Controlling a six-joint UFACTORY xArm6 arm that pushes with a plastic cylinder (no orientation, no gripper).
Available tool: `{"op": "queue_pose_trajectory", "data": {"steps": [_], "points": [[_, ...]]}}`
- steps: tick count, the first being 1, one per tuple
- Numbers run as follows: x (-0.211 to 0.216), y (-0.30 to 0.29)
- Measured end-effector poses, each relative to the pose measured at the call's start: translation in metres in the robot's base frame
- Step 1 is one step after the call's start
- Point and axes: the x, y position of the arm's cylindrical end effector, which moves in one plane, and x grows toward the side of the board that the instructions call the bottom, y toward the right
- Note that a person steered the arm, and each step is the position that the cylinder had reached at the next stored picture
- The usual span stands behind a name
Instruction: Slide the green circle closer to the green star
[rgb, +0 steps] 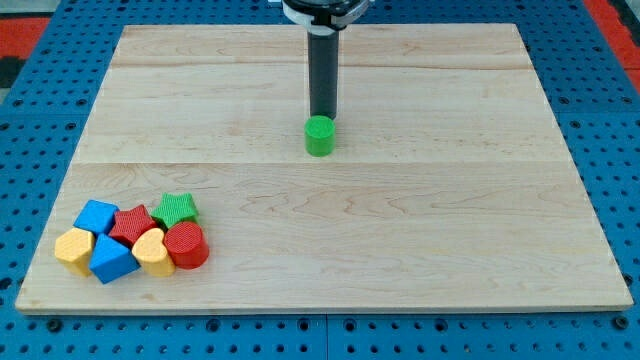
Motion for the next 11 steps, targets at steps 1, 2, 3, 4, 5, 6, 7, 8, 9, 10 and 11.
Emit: {"op": "queue_pose_trajectory", "data": {"steps": [1,2,3,4,5,6,7,8,9,10,11], "points": [[0.005,0.01],[0.01,0.024],[0.029,0.023],[0.041,0.006],[0.049,-0.015],[0.058,-0.035],[0.064,-0.054],[0.071,-0.073],[0.077,-0.09],[0.077,-0.095],[0.078,-0.104]]}}
